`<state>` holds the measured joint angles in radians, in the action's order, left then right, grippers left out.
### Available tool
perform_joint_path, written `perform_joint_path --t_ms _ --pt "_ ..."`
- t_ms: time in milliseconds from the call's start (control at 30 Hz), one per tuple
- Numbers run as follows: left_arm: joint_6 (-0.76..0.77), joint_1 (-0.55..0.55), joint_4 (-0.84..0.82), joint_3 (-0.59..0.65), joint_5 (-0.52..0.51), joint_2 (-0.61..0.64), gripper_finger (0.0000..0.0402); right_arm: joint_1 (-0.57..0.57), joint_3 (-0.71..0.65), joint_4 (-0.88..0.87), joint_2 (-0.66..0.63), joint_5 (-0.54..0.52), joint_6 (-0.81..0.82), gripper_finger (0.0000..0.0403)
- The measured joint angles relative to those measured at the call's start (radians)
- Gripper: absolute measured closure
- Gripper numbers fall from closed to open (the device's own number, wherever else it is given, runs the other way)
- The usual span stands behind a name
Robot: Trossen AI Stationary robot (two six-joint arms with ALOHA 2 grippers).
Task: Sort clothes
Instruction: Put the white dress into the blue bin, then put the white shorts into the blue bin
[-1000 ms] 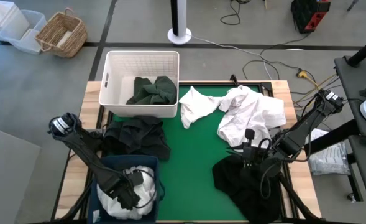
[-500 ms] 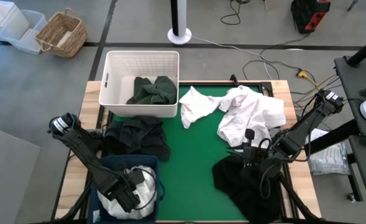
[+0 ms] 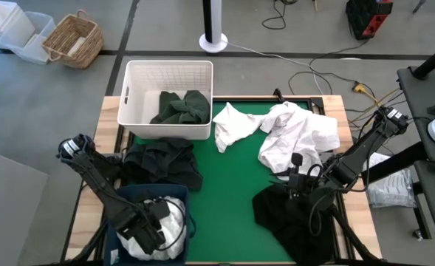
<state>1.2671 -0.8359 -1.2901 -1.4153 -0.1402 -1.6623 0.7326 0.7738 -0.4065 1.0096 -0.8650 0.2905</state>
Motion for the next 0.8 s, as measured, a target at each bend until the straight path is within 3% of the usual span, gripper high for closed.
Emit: perform_joint_path --t_ms 367,500,600,800 --pt "0.000 -0.001 -0.042 -0.089 0.019 0.000 0.0248 0.000 0.000 0.000 0.000 0.000 0.005 0.0271" --pt "-0.040 -0.001 -0.046 -0.159 -0.031 0.000 0.0248 0.000 0.000 0.003 0.000 -0.007 0.005 0.0262" --pt "-0.121 -0.002 -0.054 -0.211 -0.153 0.000 0.0248 -0.001 0.000 0.020 0.000 -0.049 0.010 0.0258" --pt "-0.343 0.001 -0.054 -0.249 -0.550 0.000 0.0248 -0.055 0.000 0.027 0.000 -0.062 0.014 0.0261"
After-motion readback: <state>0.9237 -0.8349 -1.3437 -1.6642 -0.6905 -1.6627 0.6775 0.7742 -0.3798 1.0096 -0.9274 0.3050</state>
